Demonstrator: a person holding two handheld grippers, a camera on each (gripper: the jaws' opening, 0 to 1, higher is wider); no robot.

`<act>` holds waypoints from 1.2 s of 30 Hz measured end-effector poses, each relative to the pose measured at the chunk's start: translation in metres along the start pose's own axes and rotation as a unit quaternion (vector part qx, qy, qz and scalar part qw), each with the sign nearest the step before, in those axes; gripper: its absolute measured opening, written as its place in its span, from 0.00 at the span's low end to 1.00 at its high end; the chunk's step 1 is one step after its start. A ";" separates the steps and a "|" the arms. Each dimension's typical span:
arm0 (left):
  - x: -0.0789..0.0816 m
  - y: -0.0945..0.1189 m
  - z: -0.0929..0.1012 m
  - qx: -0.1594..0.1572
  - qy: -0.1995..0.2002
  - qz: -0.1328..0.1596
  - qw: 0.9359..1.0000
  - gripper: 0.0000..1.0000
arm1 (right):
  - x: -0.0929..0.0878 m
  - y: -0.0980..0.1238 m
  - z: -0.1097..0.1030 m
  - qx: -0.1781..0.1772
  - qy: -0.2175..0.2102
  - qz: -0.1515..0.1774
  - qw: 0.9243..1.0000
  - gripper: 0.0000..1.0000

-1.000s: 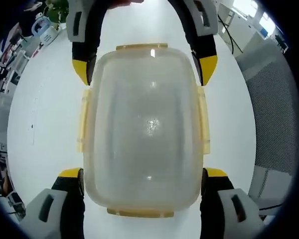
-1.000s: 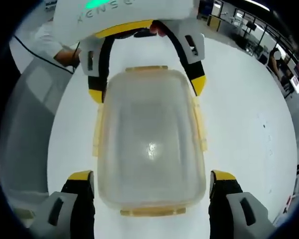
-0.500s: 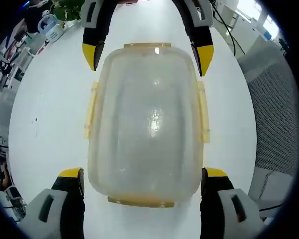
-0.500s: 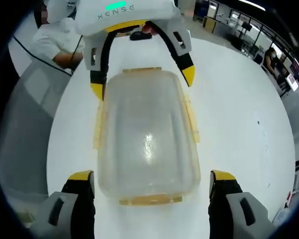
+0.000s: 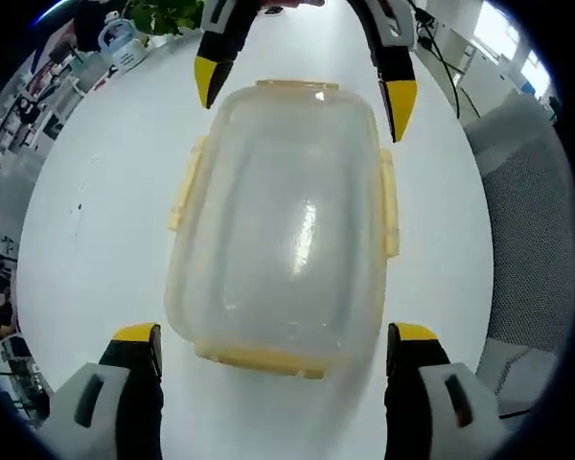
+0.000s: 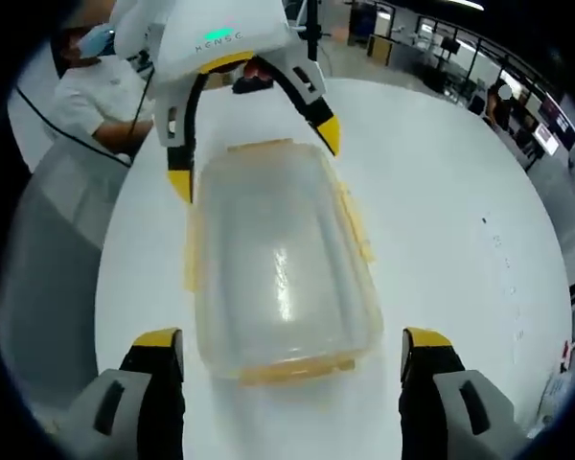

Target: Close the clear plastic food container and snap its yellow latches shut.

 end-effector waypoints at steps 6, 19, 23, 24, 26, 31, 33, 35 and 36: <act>-0.004 0.002 -0.001 0.005 0.016 0.008 1.000 0.99 | -0.004 0.003 -0.001 -0.004 -0.010 0.004 1.000 0.95; -0.007 0.006 0.003 0.011 0.035 0.017 0.999 0.99 | -0.010 0.012 0.000 -0.018 -0.038 0.017 0.999 0.93; -0.012 0.007 0.006 0.010 0.048 0.022 0.999 0.99 | -0.013 0.014 -0.002 -0.022 -0.047 0.024 0.998 0.94; -0.014 0.007 0.007 0.010 0.052 0.023 0.998 0.99 | -0.014 0.015 -0.002 -0.025 -0.052 0.026 0.998 0.94; -0.016 0.007 0.008 0.011 0.059 0.027 0.998 0.99 | -0.014 0.016 -0.003 -0.028 -0.053 0.031 0.998 0.94; -0.020 0.008 0.008 0.015 0.087 0.040 0.995 0.99 | -0.016 0.017 -0.003 -0.035 -0.068 0.047 0.996 0.94; -0.023 0.009 0.009 0.016 0.095 0.043 0.994 0.99 | -0.017 0.018 -0.004 -0.035 -0.072 0.051 0.995 0.94; -0.024 0.010 0.011 0.015 0.103 0.047 0.993 0.99 | -0.017 0.019 -0.005 -0.036 -0.077 0.057 0.995 0.93; -0.025 0.010 0.011 0.015 0.106 0.048 0.993 0.99 | -0.018 0.020 -0.007 -0.036 -0.080 0.061 0.994 0.93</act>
Point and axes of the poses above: the point that each gripper's makers call its tool centre point, and the gripper's own axes: y roughly backward along the fingers, z roughly to its right, x roughly out of its top, the point moved 4 cm from there along y, roughly backward along the fingers
